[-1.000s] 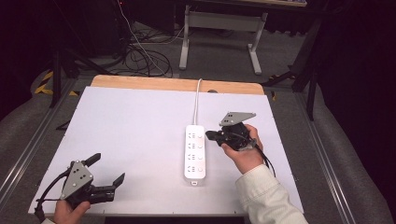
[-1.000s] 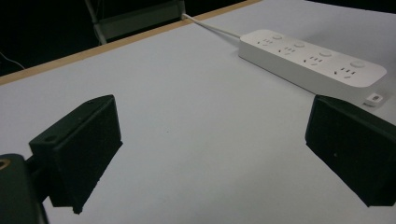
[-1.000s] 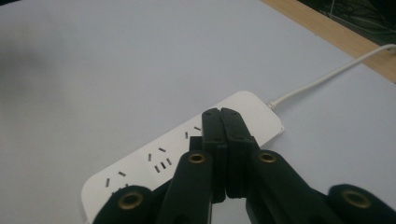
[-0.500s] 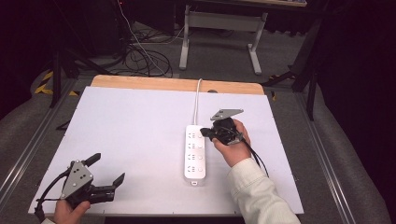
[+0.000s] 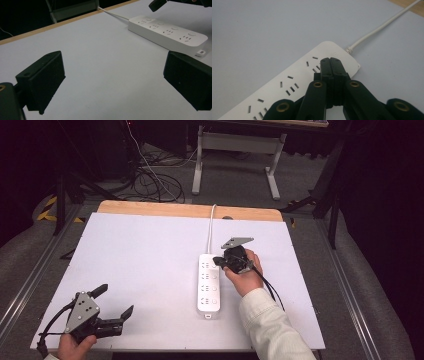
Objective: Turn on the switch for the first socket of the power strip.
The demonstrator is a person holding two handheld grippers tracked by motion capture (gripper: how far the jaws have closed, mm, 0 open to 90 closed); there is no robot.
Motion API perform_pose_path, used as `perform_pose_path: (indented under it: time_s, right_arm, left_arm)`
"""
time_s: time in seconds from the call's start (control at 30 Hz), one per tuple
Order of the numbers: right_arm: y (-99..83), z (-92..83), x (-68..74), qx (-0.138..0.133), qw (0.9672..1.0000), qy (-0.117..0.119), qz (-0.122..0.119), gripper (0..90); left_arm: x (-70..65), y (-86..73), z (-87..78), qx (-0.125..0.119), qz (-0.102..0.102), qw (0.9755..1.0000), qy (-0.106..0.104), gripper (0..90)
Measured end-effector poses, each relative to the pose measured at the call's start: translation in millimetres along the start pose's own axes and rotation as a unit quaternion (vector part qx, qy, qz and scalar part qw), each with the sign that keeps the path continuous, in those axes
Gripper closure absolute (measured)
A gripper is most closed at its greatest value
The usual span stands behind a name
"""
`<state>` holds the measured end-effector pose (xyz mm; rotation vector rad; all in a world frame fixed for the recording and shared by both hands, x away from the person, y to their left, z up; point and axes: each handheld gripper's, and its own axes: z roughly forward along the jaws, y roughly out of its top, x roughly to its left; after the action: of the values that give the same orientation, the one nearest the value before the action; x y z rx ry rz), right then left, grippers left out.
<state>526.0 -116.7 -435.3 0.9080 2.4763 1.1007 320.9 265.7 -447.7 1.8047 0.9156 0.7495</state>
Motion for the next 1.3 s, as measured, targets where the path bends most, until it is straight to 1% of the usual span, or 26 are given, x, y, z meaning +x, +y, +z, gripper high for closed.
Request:
perform_pose_path:
  time_s: [0.07, 0.17, 0.2, 0.6, 0.83, 0.97, 1.23, 1.3]
  right_arm:
    - [-0.7, 1.7, 0.3, -0.004, 1.0, -0.005, -0.005, 90.0]
    - [-1.7, 4.2, 0.3, -0.001, 0.9999, -0.006, -0.008, 90.0]
    - [-2.2, 5.0, -0.1, 0.001, 0.9999, -0.006, -0.009, 90.0]
    - [-8.4, 17.1, -0.9, 0.007, 1.0, -0.006, -0.001, 90.0]
    - [-9.8, 18.3, -0.4, 0.012, 0.9999, -0.01, 0.0, 90.0]
    - [-10.1, 18.9, 0.6, 0.009, 0.9999, -0.008, -0.001, 90.0]
    - [-11.0, 19.1, 2.4, 0.009, 0.9998, -0.016, 0.002, 90.0]
    - [-11.1, 19.4, 3.0, 0.01, 0.9998, -0.017, 0.002, 90.0]
  left_arm:
    - [0.1, -0.1, 0.1, 0.002, 0.0, 1.0, 0.0, 4.2]
    - [0.5, -0.1, 0.2, 0.002, 0.002, 1.0, 0.001, 4.2]
    - [0.2, -0.2, 0.4, 0.002, -0.001, 1.0, 0.0, 4.2]
    - [0.6, -0.3, 0.6, 0.003, -0.001, 1.0, 0.0, 4.2]
    - [0.4, -0.4, 0.8, 0.004, -0.001, 1.0, 0.001, 4.2]
    - [0.3, -0.4, 0.7, 0.004, -0.001, 1.0, 0.001, 4.2]
    - [-0.3, -0.5, 1.1, 0.003, -0.002, 1.0, -0.001, 4.2]
    - [0.0, -0.3, 0.9, 0.004, 0.001, 1.0, 0.0, 4.2]
